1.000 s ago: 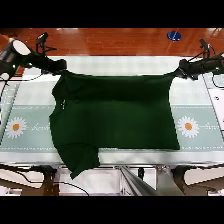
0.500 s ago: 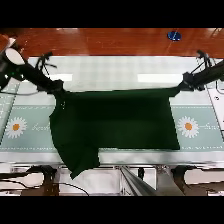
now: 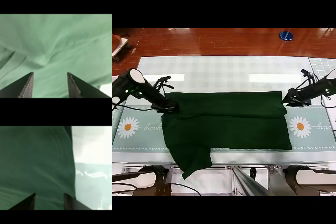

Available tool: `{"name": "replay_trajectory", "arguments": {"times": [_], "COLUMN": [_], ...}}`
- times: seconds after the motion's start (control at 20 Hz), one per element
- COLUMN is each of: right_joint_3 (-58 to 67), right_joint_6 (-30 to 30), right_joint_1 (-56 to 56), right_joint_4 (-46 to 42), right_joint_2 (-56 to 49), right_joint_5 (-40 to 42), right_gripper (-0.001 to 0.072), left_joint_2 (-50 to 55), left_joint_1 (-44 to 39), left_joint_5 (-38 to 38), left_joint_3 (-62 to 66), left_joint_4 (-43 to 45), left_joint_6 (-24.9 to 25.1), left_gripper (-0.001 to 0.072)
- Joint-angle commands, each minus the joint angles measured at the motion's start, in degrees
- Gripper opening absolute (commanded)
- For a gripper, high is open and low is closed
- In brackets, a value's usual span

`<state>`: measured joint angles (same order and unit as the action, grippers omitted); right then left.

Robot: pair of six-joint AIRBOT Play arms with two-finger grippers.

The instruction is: Fold the shirts.

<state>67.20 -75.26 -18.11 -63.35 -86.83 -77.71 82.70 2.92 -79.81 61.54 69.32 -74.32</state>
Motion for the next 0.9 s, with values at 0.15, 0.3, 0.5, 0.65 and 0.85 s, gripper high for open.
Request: {"name": "replay_trajectory", "arguments": {"times": [0.15, 0.3, 0.5, 0.65, 0.85], "right_joint_3": [-8.3, -22.9, -31.7, -32.7, -32.7], "right_joint_6": [-3.9, -2.8, -2.6, -2.1, -1.8], "right_joint_1": [-10.3, -10.9, -8.9, -8.9, -8.9], "right_joint_4": [-5.2, 3.0, 4.5, 4.6, 4.5], "right_joint_2": [14.7, 27.6, 32.8, 32.8, 32.8], "right_joint_5": [0.0, 9.3, 10.7, 10.9, 10.5], "right_gripper": [0.0407, 0.0407, 0.0407, 0.0407, 0.0407], "left_joint_2": [-11.0, -15.5, -18.8, -18.8, -18.7], "left_joint_1": [11.8, 19.9, 19.9, 18.3, 15.4], "left_joint_5": [-2.5, -2.7, -2.1, -3.3, -4.3], "left_joint_3": [-11.2, -24.2, -33.2, -34.5, -37.0], "left_joint_4": [7.9, 7.7, 1.1, -7.9, -5.9], "left_joint_6": [-0.6, -3.0, 0.6, 4.7, 4.7], "left_gripper": [0.0513, 0.0512, 0.0512, 0.0512, 0.0512]}}
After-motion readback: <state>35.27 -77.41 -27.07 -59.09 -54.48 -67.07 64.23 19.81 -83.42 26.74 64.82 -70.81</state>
